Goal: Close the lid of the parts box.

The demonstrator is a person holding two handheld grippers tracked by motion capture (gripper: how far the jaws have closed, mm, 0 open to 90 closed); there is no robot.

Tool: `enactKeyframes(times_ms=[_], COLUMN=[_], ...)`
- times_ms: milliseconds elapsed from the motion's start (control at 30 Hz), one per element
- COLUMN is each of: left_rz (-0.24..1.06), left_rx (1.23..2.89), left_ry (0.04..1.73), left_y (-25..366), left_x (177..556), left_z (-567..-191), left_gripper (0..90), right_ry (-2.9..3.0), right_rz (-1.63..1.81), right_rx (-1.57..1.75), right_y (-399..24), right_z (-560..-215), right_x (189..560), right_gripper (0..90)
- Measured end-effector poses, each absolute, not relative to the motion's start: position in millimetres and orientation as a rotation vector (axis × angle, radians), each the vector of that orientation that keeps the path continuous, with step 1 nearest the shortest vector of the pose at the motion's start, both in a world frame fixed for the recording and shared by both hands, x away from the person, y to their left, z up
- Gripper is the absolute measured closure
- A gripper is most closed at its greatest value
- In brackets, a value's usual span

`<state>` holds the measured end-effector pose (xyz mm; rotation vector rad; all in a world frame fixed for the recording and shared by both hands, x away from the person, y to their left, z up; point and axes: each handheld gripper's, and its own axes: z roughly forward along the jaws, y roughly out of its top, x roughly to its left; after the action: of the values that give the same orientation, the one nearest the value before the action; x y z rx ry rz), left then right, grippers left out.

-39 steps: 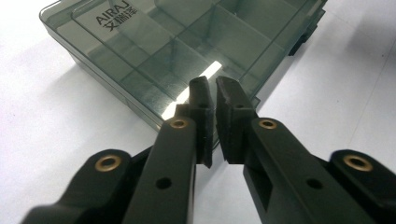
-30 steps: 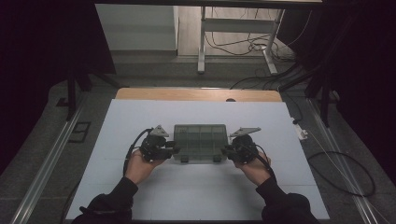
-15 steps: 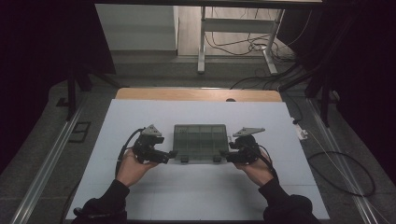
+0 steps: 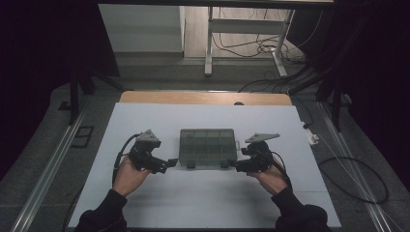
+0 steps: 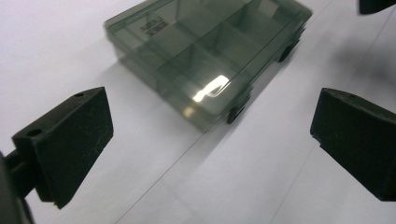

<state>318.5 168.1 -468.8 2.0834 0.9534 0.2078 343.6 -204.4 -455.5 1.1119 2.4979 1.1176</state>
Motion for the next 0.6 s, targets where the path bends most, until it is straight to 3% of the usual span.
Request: enactKeyframes(times_ms=[600], left_rz=[0.251], left_rx=[2.013], left_ry=[0.972], left_y=[185.5], left_x=[300.5], left_z=[-467.7], left_gripper=[0.0], right_ry=[2.517], right_rz=[1.186], right_rx=[1.108], right_y=[-215.3], right_z=[-452.8], right_x=[336.3], right_gripper=[10.4])
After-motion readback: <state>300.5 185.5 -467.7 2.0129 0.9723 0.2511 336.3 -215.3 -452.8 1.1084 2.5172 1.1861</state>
